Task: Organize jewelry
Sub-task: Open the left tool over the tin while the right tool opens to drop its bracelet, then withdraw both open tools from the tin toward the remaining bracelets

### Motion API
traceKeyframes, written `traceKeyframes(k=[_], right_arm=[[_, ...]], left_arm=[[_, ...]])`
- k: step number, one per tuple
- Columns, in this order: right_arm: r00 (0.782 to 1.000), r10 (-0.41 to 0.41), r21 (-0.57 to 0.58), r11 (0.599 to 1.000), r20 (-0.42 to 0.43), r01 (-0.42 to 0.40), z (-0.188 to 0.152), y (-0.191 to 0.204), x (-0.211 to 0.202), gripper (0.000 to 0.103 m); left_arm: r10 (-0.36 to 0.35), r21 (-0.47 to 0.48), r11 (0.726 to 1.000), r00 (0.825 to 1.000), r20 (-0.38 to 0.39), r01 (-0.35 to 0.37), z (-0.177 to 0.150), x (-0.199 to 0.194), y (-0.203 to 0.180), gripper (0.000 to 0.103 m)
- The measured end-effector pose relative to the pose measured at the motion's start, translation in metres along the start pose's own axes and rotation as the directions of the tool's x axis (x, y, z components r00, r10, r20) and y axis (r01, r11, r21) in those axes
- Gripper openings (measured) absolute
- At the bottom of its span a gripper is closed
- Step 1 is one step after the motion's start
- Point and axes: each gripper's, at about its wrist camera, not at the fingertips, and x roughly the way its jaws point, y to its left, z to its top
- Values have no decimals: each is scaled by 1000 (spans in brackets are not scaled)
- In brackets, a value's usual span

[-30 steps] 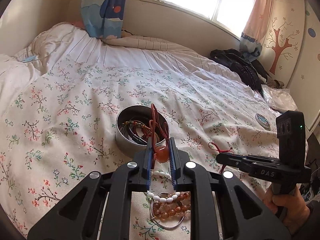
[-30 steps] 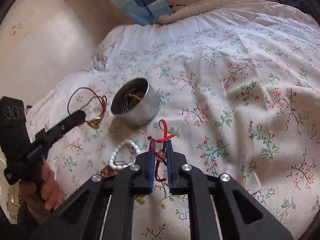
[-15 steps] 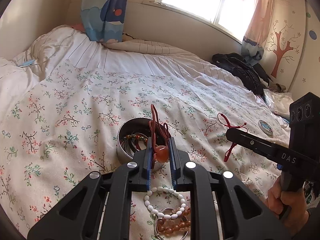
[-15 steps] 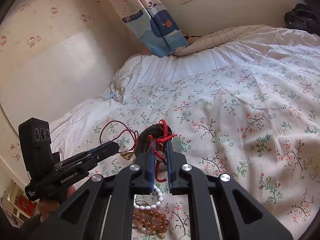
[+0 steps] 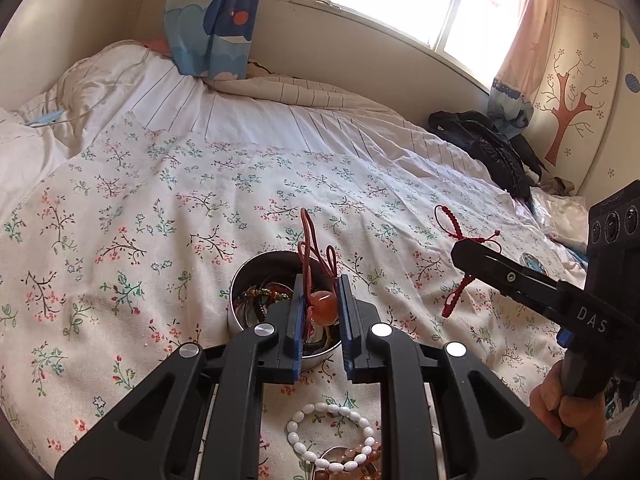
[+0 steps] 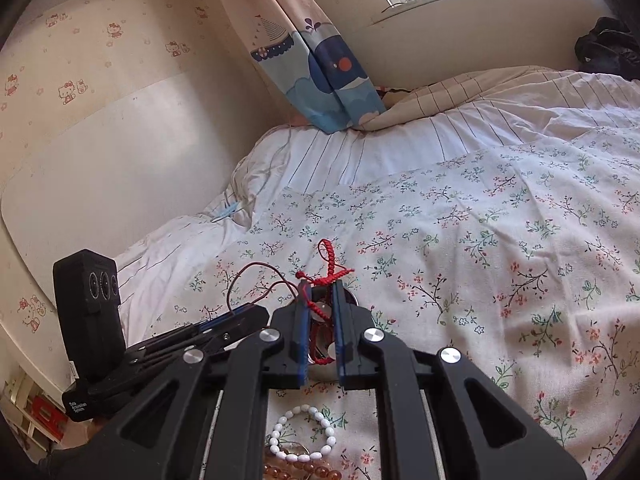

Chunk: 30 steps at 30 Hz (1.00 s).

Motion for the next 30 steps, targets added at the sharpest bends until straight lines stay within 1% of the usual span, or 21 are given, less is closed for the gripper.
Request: traceKeyframes(k=[6,8,9,10,11,12,14,16,18,20,21,23,25,28,30], right_arm=[[1000,14,2,1000,-7,-14,4,0,15,11],[1000,19,-2,1000,-17,-19,5,1,22,11],[1000,21,-5,1000,-23,-21,5,1,26,11],[999,23,-8,1000,-30,-23,5,2,30,11],[999,25,-11,1000,-36,-25,5,4,34,11],[999,26,-15,1000,-43,-27,5,5,39,11],[998,31,-22,999,-56,-33,4,8,46,11],[997,35,-32,999,-73,-38,3,12,54,11],[995,40,-41,998,-96,-44,2,15,64,11],[990,39,-52,998,-135,-46,-1,17,75,12],[987,26,-61,997,-160,-37,-3,18,81,13],[985,-4,-78,997,-172,-9,-8,19,88,47],[986,-15,-77,997,-168,2,-8,16,86,48],[990,-33,-61,998,-137,24,-4,9,77,48],[991,-54,-42,998,-120,49,0,3,72,51]], left_arm=[[10,-1,1000,999,-52,-10,1,27,3,14],[45,-10,999,996,-74,-46,0,37,7,16],[57,-17,998,994,-95,-59,0,43,9,24],[71,-25,997,992,-104,-74,0,45,12,35],[92,-35,995,991,-97,-96,0,44,16,41],[98,-45,994,991,-87,-103,2,41,19,49],[112,-72,991,993,-47,-115,6,29,25,53],[146,-106,984,989,7,-145,11,16,32,61],[197,-153,970,979,47,-188,14,5,42,69],[236,-203,954,970,61,-219,16,0,53,72],[253,-225,946,965,62,-233,16,-2,58,74],[281,-252,933,958,61,-258,17,-4,66,76],[306,-267,922,951,55,-281,16,-4,71,81],[323,-275,914,945,47,-299,15,-4,74,84],[338,-261,912,940,43,-316,14,-3,72,85]])
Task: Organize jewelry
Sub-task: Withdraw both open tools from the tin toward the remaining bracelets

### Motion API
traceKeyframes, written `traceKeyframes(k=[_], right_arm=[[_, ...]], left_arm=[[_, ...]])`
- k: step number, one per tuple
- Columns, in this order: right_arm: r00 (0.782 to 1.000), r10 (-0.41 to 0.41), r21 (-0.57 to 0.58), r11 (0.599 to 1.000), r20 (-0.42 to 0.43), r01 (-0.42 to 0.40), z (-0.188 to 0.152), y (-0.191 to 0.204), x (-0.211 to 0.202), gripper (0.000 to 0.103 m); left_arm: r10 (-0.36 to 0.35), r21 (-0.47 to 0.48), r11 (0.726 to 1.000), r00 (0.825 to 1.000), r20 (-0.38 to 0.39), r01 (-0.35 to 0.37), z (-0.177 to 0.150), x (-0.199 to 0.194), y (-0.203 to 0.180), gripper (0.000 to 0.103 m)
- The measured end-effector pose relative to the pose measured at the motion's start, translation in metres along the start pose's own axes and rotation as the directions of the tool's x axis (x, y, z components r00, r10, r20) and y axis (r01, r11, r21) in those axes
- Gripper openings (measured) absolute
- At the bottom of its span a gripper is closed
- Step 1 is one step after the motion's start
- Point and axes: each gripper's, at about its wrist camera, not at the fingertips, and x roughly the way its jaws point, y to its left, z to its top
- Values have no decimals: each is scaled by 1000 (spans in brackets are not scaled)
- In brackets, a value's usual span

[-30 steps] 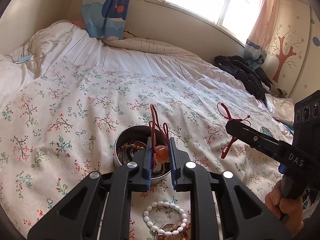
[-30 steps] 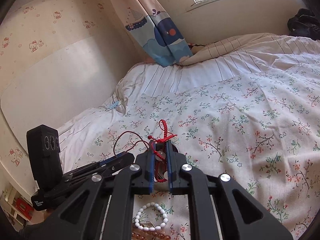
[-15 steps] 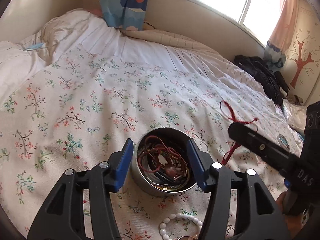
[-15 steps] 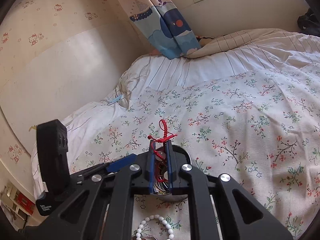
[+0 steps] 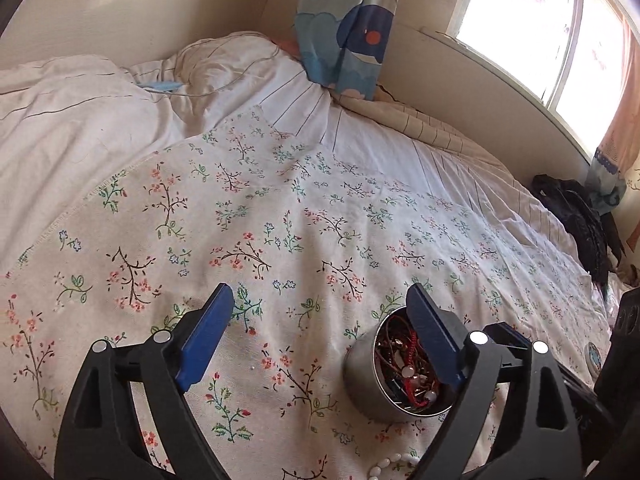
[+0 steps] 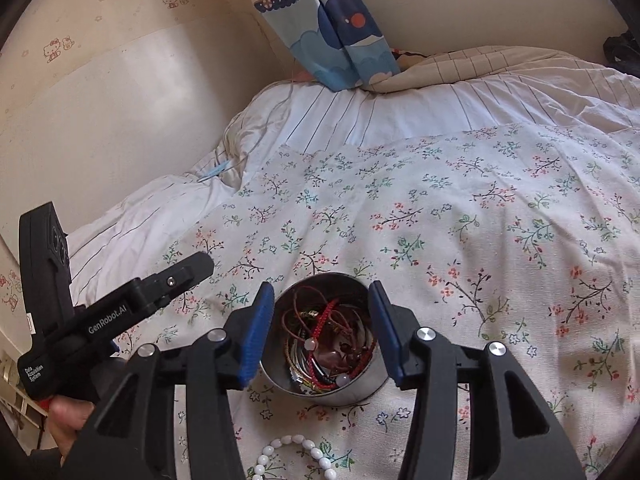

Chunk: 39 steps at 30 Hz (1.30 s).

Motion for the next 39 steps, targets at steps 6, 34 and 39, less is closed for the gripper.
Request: traceKeyframes(k=[6,34,39], right_arm=[[998,-63,60,996,-11,63,2,-20,-5,59],[877,-312,-274,936,-365,220,-104,7,-29,77],[853,-421,-180,907,-309,382,-91,-25,-47,77]], left_arm=[[24,88,996,1000,-6,-23,-6,0,-13,87],[190,635,772,962,-198,-21,-108,4,-68,88],[266,595,796,946,-186,-107,-98,14,-53,89]])
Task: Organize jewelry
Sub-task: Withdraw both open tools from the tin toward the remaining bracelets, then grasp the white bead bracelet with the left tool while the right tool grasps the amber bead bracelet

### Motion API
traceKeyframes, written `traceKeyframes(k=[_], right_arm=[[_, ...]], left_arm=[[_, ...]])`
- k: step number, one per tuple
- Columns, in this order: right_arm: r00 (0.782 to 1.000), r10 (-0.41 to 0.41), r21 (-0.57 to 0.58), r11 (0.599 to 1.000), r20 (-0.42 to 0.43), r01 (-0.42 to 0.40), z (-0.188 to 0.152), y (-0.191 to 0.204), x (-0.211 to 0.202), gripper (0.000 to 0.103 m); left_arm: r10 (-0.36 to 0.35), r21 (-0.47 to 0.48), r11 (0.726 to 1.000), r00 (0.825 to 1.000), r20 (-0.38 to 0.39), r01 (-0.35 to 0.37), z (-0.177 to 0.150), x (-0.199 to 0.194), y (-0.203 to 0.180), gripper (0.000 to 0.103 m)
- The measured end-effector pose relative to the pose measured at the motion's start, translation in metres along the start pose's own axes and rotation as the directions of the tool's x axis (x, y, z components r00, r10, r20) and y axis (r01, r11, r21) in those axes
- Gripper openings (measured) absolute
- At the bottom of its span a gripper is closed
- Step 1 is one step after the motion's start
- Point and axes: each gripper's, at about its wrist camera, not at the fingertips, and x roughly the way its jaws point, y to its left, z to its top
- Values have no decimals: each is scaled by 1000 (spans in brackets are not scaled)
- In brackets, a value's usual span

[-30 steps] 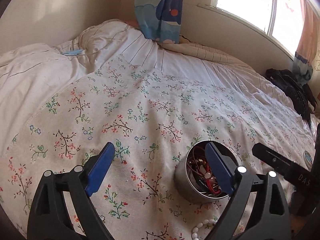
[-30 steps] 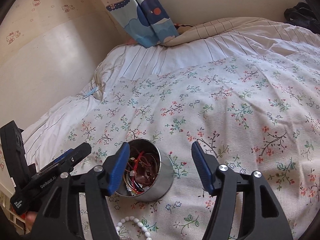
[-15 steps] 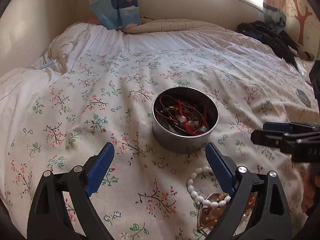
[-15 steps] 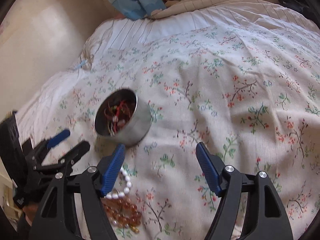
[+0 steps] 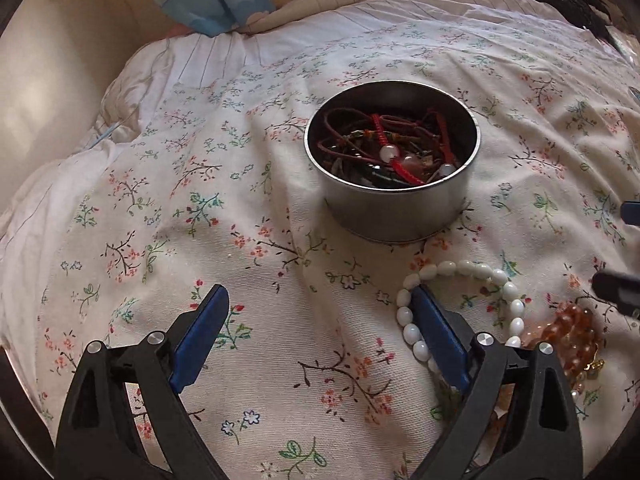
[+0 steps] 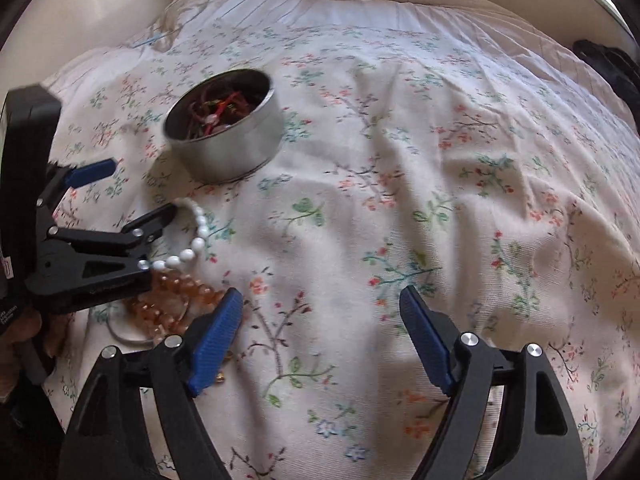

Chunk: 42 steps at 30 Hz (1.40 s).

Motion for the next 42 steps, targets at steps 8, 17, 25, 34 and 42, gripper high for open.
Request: traceKeyframes(k=[8,17,25,34,42], right_arm=[[990,137,-129,982,-41,-142,-4,37,3,78],[999,-14,-6,1000,-35,14,-1,1,5,79],[991,-136,-61,989,-7,135,4,5,10,79],[998,54,-53,997,19,-53,10,11,5,79],[976,212,-11,977,-37,-213,3,14,12,20]], left_arm=[[22,59,998,999,23,-23,-1,-3,-10,88],[25,11,1000,1000,3,-25,2,2,0,89],[28,73,997,999,33,-30,3,-1,-13,88],[36,76,996,998,55,-41,5,-2,-13,87],[-89,65,994,996,-19,90,4,8,-15,23]])
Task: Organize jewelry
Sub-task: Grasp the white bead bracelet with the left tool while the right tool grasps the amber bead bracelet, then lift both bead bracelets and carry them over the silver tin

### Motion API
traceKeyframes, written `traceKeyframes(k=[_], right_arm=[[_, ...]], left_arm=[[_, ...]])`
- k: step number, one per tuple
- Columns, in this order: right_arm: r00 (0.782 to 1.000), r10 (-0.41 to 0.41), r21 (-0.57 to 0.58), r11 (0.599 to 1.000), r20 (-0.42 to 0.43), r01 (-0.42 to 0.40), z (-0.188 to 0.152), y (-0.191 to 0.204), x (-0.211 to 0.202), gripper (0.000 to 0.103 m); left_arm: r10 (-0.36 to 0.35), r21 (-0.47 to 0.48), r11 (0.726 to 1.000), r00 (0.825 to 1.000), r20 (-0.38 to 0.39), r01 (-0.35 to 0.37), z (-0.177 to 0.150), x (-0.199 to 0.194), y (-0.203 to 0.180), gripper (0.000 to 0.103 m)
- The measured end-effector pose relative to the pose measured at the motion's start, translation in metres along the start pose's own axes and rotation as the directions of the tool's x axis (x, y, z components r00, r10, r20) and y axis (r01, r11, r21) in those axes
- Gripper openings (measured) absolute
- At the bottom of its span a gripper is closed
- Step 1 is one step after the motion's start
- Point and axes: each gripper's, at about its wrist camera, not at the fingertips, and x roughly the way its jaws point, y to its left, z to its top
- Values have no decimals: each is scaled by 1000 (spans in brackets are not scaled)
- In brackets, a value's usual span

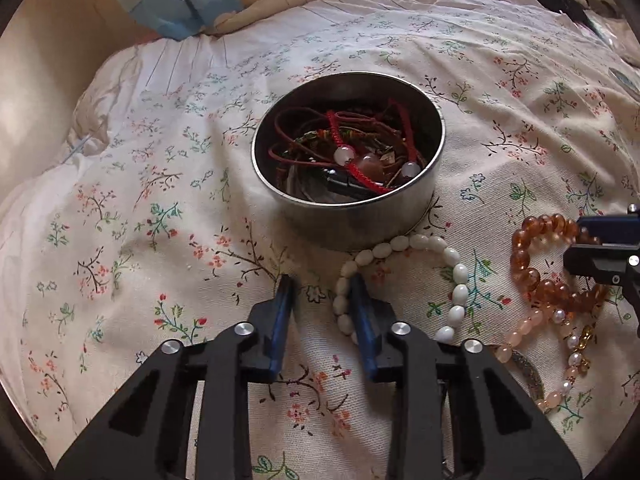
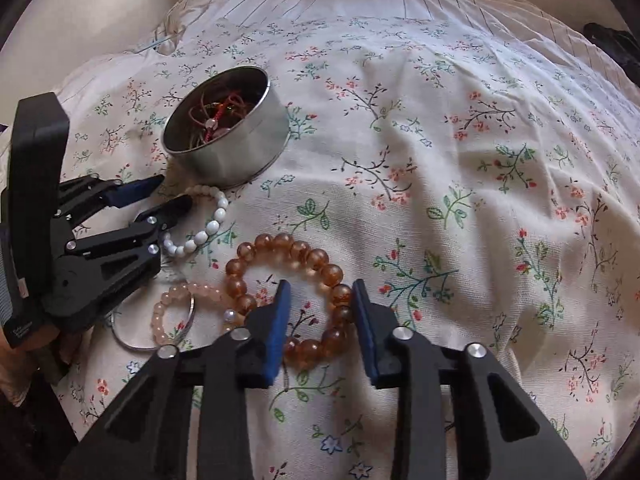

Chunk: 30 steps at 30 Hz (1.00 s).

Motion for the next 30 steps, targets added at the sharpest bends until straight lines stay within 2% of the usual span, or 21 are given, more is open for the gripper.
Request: traceKeyframes(k=[3,4,5,6,9,10,12,13,17,21,24,28,30], right_arm=[[1000,-21,0,1000,4,21,-1,2,-1,20],[999,-47,5,999,8,47,1,0,-1,22],[998,-68,8,998,8,68,1,-2,-1,34],[997,-77,9,997,2,77,1,-6,0,40],[997,-74,-10,997,-7,74,1,-5,4,41],[997,-72,-21,997,-7,71,2,-2,5,40],[999,-48,-31,998,-7,48,2,0,5,25],[1000,-24,-16,1000,0,24,3,-2,3,14],[991,115,95,988,72,-122,7,-18,-11,12],[958,247,182,945,143,-271,10,-32,-21,12],[923,331,218,903,198,-371,12,-37,-27,12],[869,416,260,837,269,-481,12,-44,-33,12],[844,440,263,813,306,-519,13,-47,-38,12]], left_arm=[[-74,-95,993,997,-16,72,-6,-3,18,19],[-96,-117,989,995,-16,94,-8,-5,22,19],[-123,-135,984,992,-17,119,-11,-6,26,19],[-155,-155,977,988,-20,150,-13,-6,30,19],[-209,-187,961,978,-14,203,-19,-9,37,19],[-215,-187,960,977,-13,209,-20,-9,37,18],[-219,-180,960,976,-7,215,-20,-10,34,15],[-214,-170,963,977,-3,211,-20,-11,33,14],[-232,-176,956,972,31,234,-21,-20,34,9],[-307,-230,917,945,113,326,-18,-33,48,7],[-340,-251,891,923,181,378,-16,-46,53,7],[-352,-248,877,902,249,411,-13,-58,53,7],[-342,-259,875,900,270,410,-11,-63,53,7]])
